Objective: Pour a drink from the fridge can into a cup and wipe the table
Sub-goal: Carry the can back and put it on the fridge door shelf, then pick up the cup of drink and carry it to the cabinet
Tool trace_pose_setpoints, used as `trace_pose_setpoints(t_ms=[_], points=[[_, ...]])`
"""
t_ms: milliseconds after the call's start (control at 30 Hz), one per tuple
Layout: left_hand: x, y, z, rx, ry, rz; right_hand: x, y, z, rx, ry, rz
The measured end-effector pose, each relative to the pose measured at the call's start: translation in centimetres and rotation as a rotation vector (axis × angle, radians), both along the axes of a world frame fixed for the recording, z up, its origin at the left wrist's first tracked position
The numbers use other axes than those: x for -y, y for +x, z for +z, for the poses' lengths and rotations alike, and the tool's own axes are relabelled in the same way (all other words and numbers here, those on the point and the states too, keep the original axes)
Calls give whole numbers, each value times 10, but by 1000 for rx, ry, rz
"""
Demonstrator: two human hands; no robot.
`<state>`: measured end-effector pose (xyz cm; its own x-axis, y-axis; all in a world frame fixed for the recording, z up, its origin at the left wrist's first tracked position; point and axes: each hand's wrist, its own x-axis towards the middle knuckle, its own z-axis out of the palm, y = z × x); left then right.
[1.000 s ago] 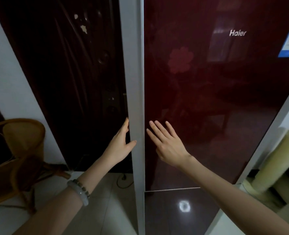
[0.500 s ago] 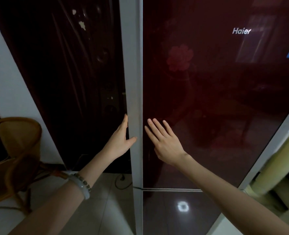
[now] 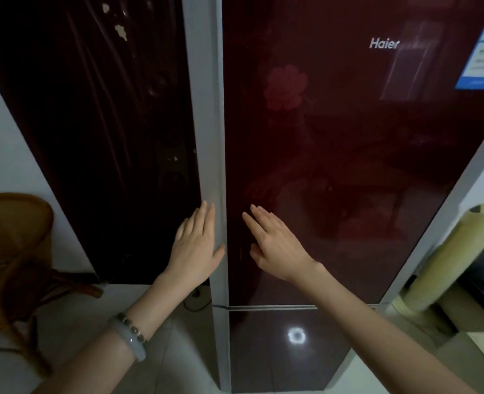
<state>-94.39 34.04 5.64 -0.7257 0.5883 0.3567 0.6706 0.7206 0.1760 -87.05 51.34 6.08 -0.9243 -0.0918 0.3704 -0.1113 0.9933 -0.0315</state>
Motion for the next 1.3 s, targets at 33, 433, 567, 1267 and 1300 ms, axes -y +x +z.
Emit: trace_pose_setpoints(t_ms=[33,433,567,1267,1300], points=[[-2,7,-1,-35,-29,-7,0,9,1,27,-14,-27],[-64,90,-30,-210,-116,-448,-10,156,-28,71,-68,-590],[-86,126,-31,-213,-106,-610,-4,218,-44,13,-30,-920],[-89,479,-37,-175,74,-1731,203,560,-49,-178,1,-2041],[-83,496,-37,-179,74,-1763,215,576,-49,-166,5,-2088]])
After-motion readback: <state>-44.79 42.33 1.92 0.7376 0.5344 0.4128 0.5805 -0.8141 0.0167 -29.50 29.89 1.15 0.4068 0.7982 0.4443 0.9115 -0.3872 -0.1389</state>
